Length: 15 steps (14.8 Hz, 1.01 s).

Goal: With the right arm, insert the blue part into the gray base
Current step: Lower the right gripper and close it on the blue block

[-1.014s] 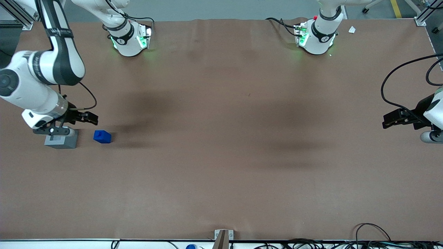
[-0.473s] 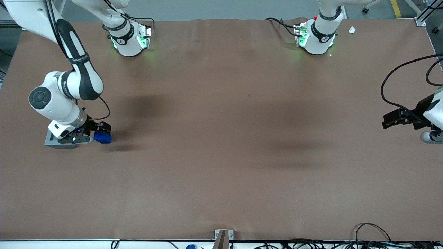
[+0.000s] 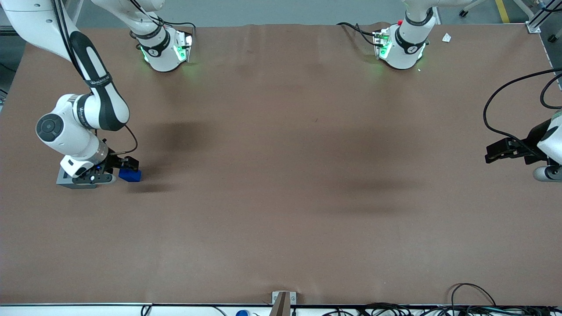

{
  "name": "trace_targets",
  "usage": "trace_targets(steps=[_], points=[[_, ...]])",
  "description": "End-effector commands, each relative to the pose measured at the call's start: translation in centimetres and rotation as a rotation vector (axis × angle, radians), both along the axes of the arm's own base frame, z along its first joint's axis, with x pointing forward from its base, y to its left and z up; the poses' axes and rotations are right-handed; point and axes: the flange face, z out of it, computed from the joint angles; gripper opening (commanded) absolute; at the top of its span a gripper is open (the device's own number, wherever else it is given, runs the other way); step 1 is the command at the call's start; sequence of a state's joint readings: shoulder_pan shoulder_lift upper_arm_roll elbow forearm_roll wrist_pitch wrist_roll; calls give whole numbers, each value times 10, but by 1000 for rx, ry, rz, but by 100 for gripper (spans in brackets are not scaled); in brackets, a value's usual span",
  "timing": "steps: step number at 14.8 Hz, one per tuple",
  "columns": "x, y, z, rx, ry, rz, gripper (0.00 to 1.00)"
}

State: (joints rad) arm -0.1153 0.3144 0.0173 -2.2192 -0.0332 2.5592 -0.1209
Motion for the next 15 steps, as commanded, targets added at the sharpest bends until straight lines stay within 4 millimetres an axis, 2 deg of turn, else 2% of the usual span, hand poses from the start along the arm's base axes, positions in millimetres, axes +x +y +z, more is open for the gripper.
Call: trace_targets(steps=[1, 10, 11, 12, 13, 15], points=[[1, -13, -9, 6, -3, -11, 92], [0, -9, -11, 12, 9, -25, 31], [0, -9, -11, 14, 12, -28, 22], [0, -9, -11, 15, 10, -33, 7], [1, -9, -9, 14, 9, -34, 1], [10, -12, 3, 15, 36, -32, 0]])
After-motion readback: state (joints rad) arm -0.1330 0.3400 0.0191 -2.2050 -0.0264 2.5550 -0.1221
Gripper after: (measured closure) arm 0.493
